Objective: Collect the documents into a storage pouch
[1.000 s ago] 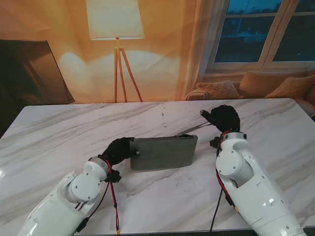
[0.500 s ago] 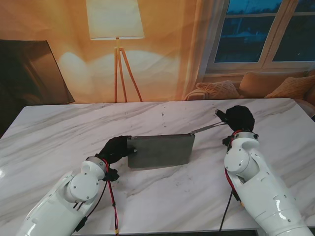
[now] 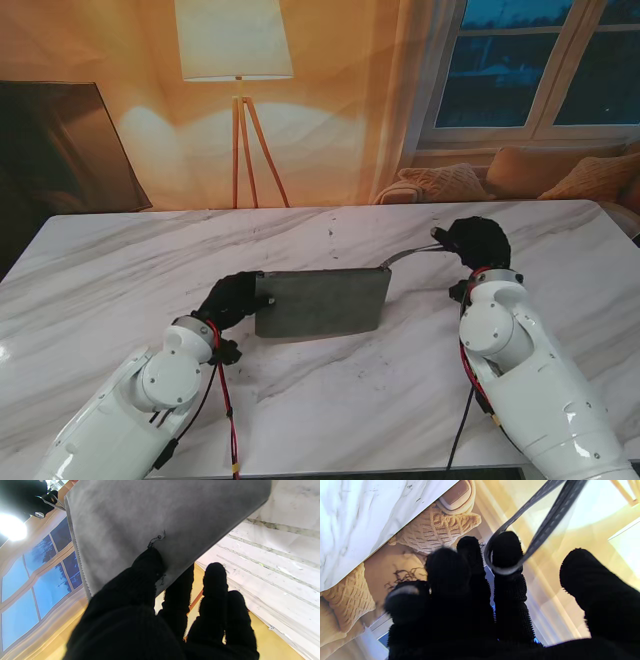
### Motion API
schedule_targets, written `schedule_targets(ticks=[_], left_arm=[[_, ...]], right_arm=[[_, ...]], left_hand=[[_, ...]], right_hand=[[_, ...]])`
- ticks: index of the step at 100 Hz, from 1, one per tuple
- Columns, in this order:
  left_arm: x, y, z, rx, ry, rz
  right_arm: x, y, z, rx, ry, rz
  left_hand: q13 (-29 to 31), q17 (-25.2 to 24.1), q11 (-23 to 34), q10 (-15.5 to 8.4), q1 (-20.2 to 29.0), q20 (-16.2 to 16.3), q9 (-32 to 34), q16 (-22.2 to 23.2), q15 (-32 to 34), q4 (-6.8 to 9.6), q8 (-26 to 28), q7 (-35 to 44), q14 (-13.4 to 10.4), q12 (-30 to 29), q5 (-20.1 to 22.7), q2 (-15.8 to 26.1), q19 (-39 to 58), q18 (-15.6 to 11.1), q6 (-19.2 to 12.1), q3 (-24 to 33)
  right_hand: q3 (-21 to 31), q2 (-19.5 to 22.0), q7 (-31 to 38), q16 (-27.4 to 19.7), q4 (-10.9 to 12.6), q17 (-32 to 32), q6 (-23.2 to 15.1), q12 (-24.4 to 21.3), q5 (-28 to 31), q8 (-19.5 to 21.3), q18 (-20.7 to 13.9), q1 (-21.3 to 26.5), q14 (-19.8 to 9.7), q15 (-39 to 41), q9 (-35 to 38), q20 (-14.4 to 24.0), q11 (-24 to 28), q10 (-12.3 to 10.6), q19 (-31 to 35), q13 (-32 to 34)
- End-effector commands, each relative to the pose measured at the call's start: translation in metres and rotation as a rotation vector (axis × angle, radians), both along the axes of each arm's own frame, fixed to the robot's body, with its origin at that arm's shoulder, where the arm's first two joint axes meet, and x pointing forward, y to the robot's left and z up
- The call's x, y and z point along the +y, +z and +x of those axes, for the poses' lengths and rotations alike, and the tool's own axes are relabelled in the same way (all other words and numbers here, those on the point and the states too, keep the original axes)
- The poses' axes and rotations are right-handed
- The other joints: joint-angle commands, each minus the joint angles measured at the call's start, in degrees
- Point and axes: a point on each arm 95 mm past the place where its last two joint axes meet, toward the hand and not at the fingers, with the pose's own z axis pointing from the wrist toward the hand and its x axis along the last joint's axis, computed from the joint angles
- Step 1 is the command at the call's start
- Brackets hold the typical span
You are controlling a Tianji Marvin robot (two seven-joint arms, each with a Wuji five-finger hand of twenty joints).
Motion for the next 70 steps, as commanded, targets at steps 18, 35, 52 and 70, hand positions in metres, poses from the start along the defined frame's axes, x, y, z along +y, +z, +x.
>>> schedule_targets(ticks=[18, 35, 52, 70], left_arm=[[-0.003, 0.008, 0.012, 0.005, 0.005, -0.008], [-0.005, 0.010, 0.018, 0.026, 0.011, -0.032], [-0.008, 0.012, 0.022, 0.043, 0.006, -0.054], [-0.011, 0.015, 0.029, 0.067, 0.018, -0.085]], right_arm=[[0.009, 0.010, -0.010, -0.004, 0.053, 0.018], [0.016, 0.015, -0.017, 0.011, 0.111, 0.056], [0.024, 0.014, -0.024, 0.042, 0.175, 0.110], [0.025, 0.012, -0.027, 0.046, 0.195, 0.094]], left_hand=[[0.6, 0.7, 1.4, -1.3, 5.1, 0.5, 1.7, -0.7, -0.7, 2.96, 6.7, 11.6, 1.9, -0.5, 6.4, 3.0, 1.1, -1.9, -3.5, 5.1], [1.6, 1.3, 1.1, -0.9, 3.8, 0.6, 2.2, -1.6, -0.7, 2.60, 5.3, 11.6, 2.3, -1.6, 6.3, 2.0, 2.6, -1.6, -3.1, 7.6], [1.8, 1.5, 1.3, -0.1, 3.5, 0.6, 2.5, -1.6, -0.2, 2.64, 5.1, 11.5, 2.7, -1.6, 6.3, 1.6, 3.0, -1.6, -2.9, 8.1], [3.5, 2.4, 4.0, 1.3, 1.0, 0.9, 3.4, -0.1, 2.9, 2.84, 4.3, 11.7, 4.4, -1.7, 5.7, 1.0, 5.4, -1.6, -2.3, 11.4]], right_hand=[[-1.8, 0.5, -19.3, -0.5, 3.1, -19.5, -7.0, -5.1, -21.4, -9.0, -0.4, -2.0, 0.9, -20.4, -16.1, 4.7, -9.9, -3.2, -17.5, -19.1], [-2.8, 0.3, -19.9, -0.8, 3.1, -25.2, -9.9, -6.0, -24.0, -10.3, -0.9, -2.0, -0.7, -27.1, -23.0, 5.6, -12.8, -4.2, -24.4, -26.4], [-3.3, 0.3, -20.8, -3.5, 3.0, -32.9, -13.6, -6.7, -24.4, -10.8, -2.4, -1.6, -1.7, -38.0, -28.0, 5.1, -16.0, -6.5, -38.0, -34.4], [-4.1, 0.7, -25.6, -6.2, 3.1, -36.6, -15.3, -8.7, -31.3, -12.6, -4.3, -1.8, -3.6, -45.8, -32.8, 5.8, -20.0, -8.8, -48.9, -39.9]])
